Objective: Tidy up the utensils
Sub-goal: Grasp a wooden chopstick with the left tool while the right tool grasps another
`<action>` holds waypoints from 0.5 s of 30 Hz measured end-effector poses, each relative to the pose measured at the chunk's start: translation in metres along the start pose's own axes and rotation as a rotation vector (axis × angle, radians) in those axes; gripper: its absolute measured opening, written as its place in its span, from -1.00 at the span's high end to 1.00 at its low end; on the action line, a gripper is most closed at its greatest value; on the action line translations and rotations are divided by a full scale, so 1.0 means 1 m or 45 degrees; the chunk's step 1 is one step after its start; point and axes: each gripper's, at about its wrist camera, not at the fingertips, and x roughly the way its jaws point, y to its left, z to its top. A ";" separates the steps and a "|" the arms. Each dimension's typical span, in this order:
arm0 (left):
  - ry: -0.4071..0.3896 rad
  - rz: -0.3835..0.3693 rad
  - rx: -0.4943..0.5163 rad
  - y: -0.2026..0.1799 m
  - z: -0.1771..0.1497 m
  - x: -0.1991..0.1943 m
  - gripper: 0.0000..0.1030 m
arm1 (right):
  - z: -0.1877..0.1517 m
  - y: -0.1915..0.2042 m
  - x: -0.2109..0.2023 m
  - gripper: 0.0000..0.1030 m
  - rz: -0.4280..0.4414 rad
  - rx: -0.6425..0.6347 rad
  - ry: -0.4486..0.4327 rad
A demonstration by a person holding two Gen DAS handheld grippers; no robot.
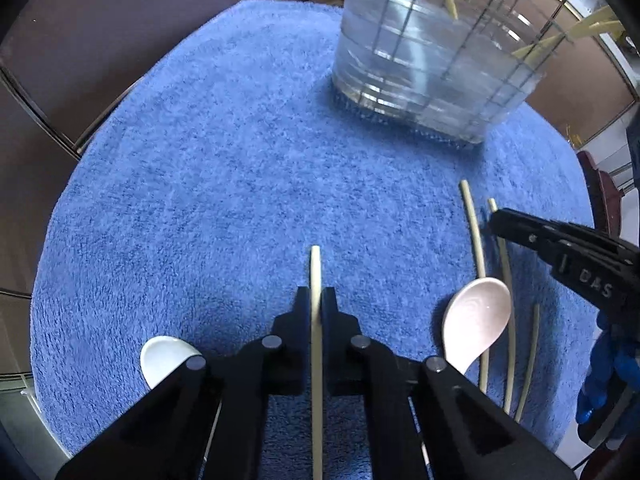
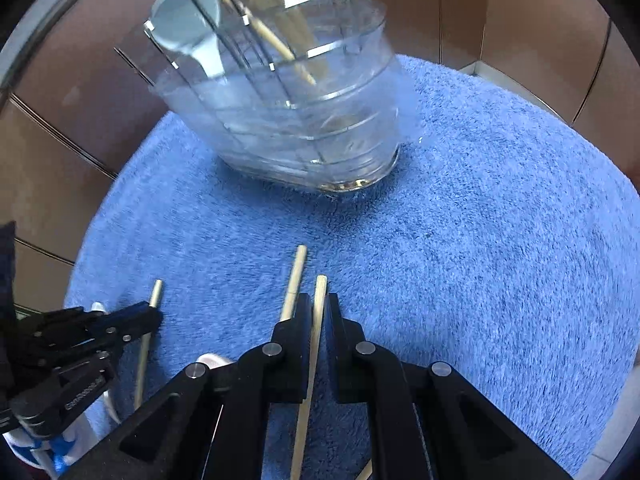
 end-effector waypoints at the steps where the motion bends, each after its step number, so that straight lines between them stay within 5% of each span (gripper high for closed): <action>1: -0.019 0.006 -0.004 0.005 -0.005 -0.005 0.91 | -0.002 -0.001 -0.006 0.87 0.010 0.002 -0.018; 6: -0.179 -0.055 -0.055 0.016 -0.022 -0.041 0.91 | -0.015 -0.004 -0.042 0.88 0.088 0.003 -0.138; 15: -0.434 -0.024 -0.024 0.003 -0.060 -0.101 0.91 | -0.066 -0.001 -0.115 0.89 0.208 -0.025 -0.405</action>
